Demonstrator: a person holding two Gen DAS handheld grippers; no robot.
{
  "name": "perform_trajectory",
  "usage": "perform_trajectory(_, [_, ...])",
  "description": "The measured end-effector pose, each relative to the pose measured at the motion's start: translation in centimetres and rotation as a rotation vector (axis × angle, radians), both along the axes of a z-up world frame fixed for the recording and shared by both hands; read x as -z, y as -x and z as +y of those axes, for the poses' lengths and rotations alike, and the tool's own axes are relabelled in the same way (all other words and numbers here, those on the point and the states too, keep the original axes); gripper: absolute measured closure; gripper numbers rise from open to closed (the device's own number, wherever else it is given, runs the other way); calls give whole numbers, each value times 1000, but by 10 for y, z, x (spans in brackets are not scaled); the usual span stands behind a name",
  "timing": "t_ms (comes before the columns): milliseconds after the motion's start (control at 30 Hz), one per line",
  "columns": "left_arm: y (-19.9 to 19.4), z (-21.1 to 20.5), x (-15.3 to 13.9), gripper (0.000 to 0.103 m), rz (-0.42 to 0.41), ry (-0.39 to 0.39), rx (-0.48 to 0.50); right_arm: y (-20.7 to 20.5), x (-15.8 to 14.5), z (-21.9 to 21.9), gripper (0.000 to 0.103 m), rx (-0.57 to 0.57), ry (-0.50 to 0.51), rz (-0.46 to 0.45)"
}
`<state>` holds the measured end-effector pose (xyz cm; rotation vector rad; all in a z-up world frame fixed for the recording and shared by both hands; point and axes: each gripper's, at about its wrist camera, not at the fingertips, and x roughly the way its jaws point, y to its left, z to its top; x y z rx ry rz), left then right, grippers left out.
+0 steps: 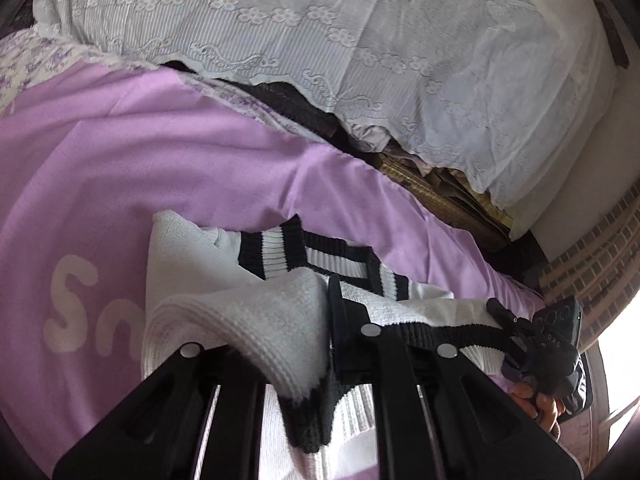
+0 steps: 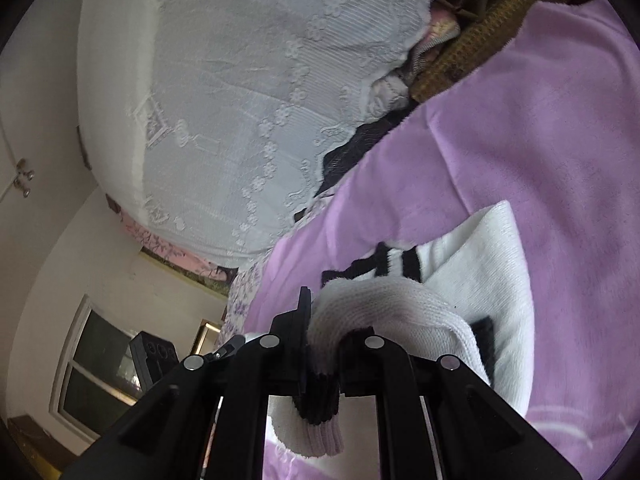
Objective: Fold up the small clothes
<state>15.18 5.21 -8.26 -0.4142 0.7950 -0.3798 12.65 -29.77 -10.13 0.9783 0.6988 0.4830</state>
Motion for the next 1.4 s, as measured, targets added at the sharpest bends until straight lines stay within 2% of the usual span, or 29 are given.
perform_trajectory(133, [-25, 2, 46, 93, 103, 18, -33, -16, 43, -4, 86, 31, 1, 108])
perform_trajectory(200, [-34, 5, 62, 93, 153, 39, -36, -17, 48, -8, 82, 14, -13, 107])
perform_trajectory(233, [-36, 10, 63, 93, 164, 81, -30, -16, 46, -10, 78, 3, -26, 98])
perform_trajectory(300, [-32, 19, 56, 85, 137, 151, -23, -9, 34, -15, 46, 5, -54, 49])
perform_trajectory(367, [-24, 27, 44, 55, 97, 185, -43, -3, 23, -17, 44, -15, -85, 8])
perform_trajectory(433, [-13, 34, 29, 35, 56, 183, -85, 3, 14, -16, 44, -38, -98, -20])
perform_trajectory(533, [-4, 39, 16, 32, 27, 198, -77, 10, 0, -8, 42, -59, -5, -35])
perform_trajectory(567, [-2, 40, 14, 26, 31, 195, -76, 13, -5, -5, 42, -64, 49, -39])
perform_trajectory(633, [4, 45, 13, 20, 37, 135, -119, 19, -11, -1, 42, -78, 108, -50])
perform_trajectory(700, [9, 46, 15, 20, 49, 93, -126, 26, -12, 2, 42, -106, 132, -47])
perform_trajectory(767, [11, 49, 17, 20, 75, 99, -108, 32, -9, 10, 42, -156, 153, -27])
perform_trajectory(833, [16, 46, 21, 20, 97, 125, -61, 37, -7, 20, 42, -207, 181, -8])
perform_trajectory(933, [22, 35, 23, 19, 114, 115, 24, 34, -6, 38, 39, -299, 199, 6])
perform_trajectory(1033, [10, 12, 28, 15, 155, 113, 128, 25, -3, 54, 36, -354, 236, 26])
perform_trajectory(1100, [-3, -2, 29, 12, 170, 68, 151, 10, -8, 63, 36, -380, 242, 11])
perform_trajectory(1133, [-9, -4, 27, 12, 156, 62, 148, 1, -14, 62, 36, -359, 234, -21])
perform_trajectory(1200, [-26, 5, 16, 12, 101, 117, 103, -23, -32, 39, 37, -156, 193, -96])
perform_trajectory(1267, [-47, 30, 8, 12, 94, 250, -12, -39, -38, 7, 37, 60, 136, -98])
perform_trajectory(1333, [-56, 51, 10, 12, 123, 376, -55, -38, -37, -4, 36, 89, 106, -87])
perform_trajectory(1400, [-48, 57, 12, 12, 133, 325, -93, -22, -30, -1, 36, 52, 145, -102])
